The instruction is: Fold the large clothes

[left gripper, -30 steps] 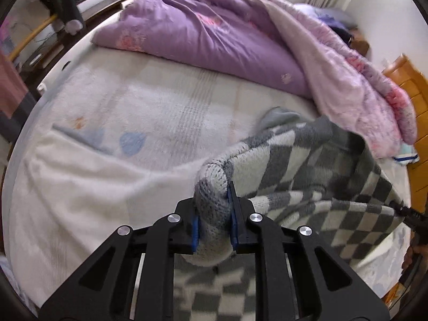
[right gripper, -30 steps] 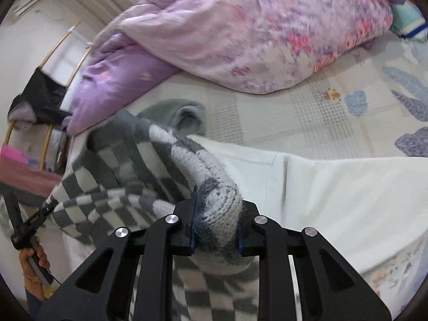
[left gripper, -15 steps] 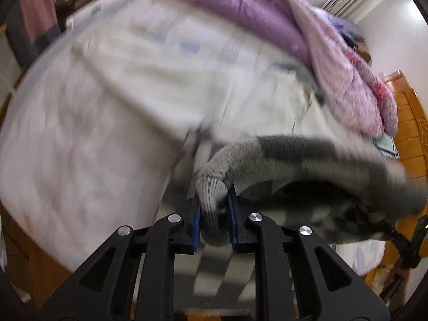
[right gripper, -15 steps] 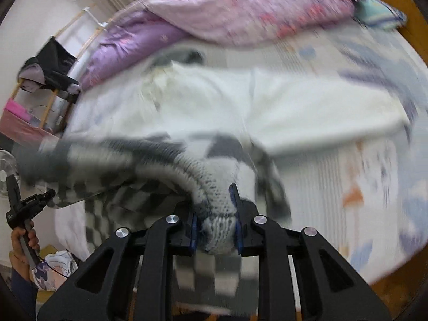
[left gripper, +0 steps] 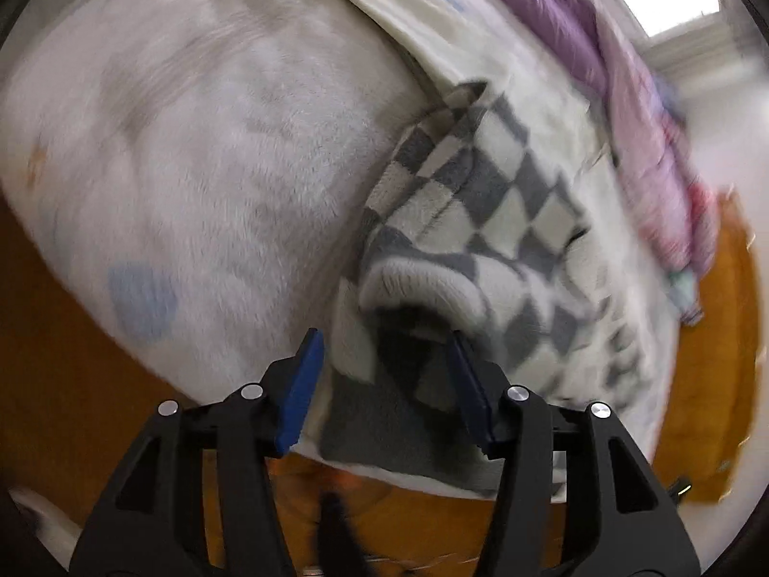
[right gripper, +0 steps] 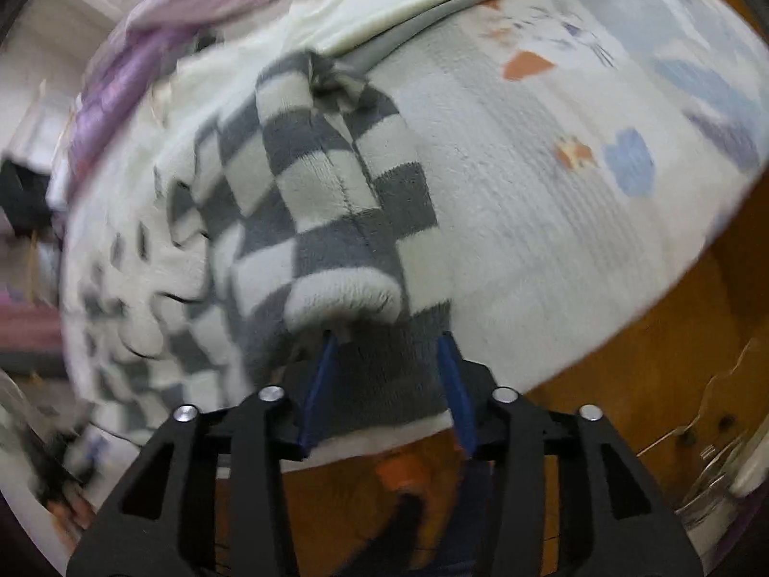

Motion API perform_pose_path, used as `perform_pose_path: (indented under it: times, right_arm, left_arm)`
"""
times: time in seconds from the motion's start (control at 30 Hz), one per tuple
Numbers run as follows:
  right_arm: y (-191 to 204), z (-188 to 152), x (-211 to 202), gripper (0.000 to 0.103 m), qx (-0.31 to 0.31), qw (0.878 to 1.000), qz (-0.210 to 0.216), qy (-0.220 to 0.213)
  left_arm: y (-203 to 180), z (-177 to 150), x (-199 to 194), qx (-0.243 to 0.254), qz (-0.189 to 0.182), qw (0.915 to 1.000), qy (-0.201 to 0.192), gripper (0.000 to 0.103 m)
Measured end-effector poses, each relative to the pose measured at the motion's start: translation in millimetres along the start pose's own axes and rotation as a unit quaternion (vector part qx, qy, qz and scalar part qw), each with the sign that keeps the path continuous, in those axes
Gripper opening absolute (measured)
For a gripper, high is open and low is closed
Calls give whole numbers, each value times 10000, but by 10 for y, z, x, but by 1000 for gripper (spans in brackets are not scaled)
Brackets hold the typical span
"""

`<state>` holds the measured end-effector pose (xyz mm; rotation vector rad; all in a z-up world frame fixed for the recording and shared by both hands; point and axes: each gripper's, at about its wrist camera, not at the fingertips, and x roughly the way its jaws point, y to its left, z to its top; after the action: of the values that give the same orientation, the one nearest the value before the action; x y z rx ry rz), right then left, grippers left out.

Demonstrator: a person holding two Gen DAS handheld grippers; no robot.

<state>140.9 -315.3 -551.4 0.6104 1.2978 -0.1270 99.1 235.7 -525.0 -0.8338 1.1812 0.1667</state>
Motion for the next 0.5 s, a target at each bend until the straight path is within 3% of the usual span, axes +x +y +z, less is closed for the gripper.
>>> perform_pose_path:
  times: [0.1, 0.27, 0.3, 0.43, 0.5]
  right_arm:
    - [-27, -88, -64, 54, 668, 9954, 687, -87]
    - [-7, -169, 87, 54, 1525, 9750, 1611, 151]
    - [6, -188, 112, 55, 1617, 9723, 1682, 128]
    - [-37, -55, 294, 54, 1812, 9703, 1601, -2]
    - [-29, 32, 385, 14, 1788, 9727, 1479, 63]
  left_arm:
    - [0, -135, -98, -389, -376, 9983, -201, 57]
    - [-162, -195, -109, -564, -933, 9935, -328, 59]
    - [-211, -201, -89, -511, -899, 9941, -319, 64]
    - [-346, -150, 185, -501, -594, 9968, -166, 64]
    - [-333, -88, 366, -532, -187, 9984, 2, 60]
